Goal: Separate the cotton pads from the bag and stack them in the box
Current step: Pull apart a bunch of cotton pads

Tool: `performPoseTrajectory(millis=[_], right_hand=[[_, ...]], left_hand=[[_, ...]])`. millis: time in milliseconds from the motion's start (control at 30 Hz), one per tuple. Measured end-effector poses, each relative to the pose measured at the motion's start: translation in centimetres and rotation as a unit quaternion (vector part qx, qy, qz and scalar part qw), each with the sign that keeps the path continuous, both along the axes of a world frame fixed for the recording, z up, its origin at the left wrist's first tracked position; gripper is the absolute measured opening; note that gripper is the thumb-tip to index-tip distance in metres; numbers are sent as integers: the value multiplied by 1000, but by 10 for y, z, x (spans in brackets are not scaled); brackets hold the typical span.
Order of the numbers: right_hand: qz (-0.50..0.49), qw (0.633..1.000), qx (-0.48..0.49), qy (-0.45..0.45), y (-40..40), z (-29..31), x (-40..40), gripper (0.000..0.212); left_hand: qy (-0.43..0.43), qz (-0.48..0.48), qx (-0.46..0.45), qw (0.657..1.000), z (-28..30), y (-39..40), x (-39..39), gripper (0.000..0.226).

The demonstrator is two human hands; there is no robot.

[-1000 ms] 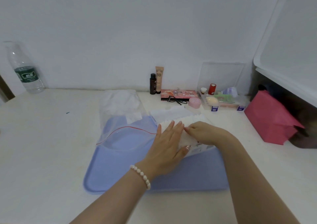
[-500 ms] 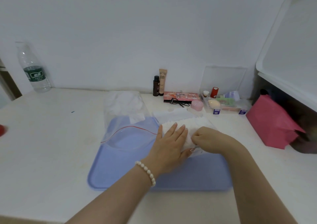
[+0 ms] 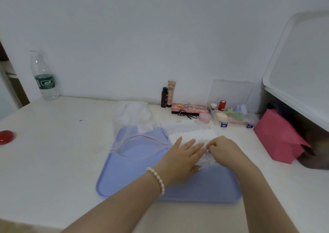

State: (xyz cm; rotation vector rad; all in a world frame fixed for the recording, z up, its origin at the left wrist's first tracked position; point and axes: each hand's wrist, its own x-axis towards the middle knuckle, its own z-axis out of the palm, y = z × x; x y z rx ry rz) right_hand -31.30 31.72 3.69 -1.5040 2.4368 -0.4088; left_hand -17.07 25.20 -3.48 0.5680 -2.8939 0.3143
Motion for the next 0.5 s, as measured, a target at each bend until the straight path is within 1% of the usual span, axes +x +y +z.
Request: performPoseTrajectory(millis=[67, 100, 133, 167, 233, 267, 333, 367, 400, 467, 500], right_hand=[[-2, 1000, 3, 4, 2, -3, 3, 31], [-9, 1000, -9, 7, 4, -3, 5, 32], [-21, 999, -35, 15, 6, -3, 9, 33], [-31, 996, -82, 24, 9, -2, 14, 34], [-33, 976, -214, 14, 18, -3, 30, 30], [-21, 963, -270, -8, 24, -3, 41, 27], [29, 942, -328, -63, 31, -9, 65, 25], [63, 935, -337, -89, 31, -14, 76, 25], [95, 929, -337, -117, 29, -20, 86, 27], [153, 925, -311, -154, 18, -32, 106, 34], [178, 928, -286, -156, 12, -35, 116, 39]], left_hand=[[-39, -9, 8, 999, 5, -3, -1, 62], [-49, -9, -9, 999, 8, -2, 2, 63], [-27, 1, -26, 999, 9, -1, 6, 63], [5, 13, -31, 999, 11, 1, 10, 60], [116, 12, -26, 993, 10, 5, 24, 49], [187, 5, -43, 981, 9, 6, 32, 38], [287, 36, -91, 953, 16, 5, 57, 14], [291, 70, -96, 949, 19, 1, 72, 8], [275, 112, -110, 949, 21, -4, 87, 8], [180, 201, -91, 959, 25, -20, 115, 9], [152, 232, -80, 957, 29, -26, 127, 11]])
